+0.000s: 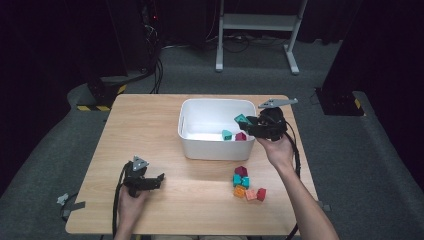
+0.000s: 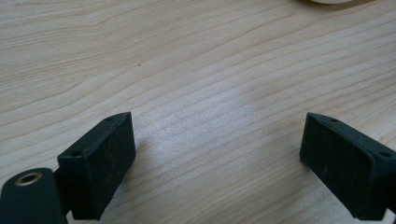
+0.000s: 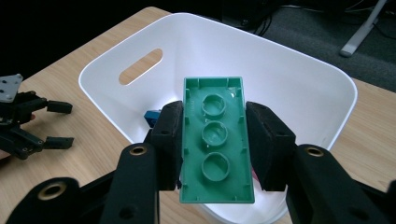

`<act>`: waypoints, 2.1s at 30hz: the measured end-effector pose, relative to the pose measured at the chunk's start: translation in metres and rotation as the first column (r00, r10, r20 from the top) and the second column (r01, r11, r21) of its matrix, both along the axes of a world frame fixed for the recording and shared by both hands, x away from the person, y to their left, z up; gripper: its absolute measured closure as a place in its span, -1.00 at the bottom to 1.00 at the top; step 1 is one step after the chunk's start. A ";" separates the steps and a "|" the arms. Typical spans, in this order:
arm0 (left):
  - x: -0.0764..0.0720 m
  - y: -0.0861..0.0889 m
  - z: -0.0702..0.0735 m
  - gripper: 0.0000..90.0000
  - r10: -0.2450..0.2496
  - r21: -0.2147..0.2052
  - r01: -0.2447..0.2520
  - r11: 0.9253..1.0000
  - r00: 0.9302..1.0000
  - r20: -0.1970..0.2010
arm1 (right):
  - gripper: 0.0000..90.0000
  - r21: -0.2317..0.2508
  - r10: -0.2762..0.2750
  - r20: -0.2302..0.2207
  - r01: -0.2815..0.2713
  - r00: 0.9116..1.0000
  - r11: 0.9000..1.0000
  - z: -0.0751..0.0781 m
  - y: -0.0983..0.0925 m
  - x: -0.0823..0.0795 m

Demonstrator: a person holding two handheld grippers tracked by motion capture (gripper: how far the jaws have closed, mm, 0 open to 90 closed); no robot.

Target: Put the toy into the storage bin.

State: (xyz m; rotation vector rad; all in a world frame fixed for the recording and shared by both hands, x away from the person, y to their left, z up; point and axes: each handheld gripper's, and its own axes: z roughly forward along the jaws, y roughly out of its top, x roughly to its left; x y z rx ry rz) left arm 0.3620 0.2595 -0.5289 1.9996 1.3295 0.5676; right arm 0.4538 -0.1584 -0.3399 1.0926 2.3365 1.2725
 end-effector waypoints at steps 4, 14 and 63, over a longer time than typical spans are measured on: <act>0.000 0.000 0.000 -0.76 0.000 0.000 0.000 1.000 1.000 0.000 | 0.30 -0.003 -0.011 -0.016 0.011 1.000 1.000 -0.006 0.001 0.007; 0.000 0.000 0.000 -0.76 0.000 0.000 0.000 1.000 1.000 0.000 | 0.30 -0.027 -0.024 -0.026 0.024 0.999 0.999 -0.013 0.006 0.021; 0.000 0.000 0.000 -0.73 0.006 -0.004 -0.006 1.000 1.000 0.004 | -0.15 0.023 -0.112 0.079 0.110 0.991 0.994 -0.037 -0.049 -0.046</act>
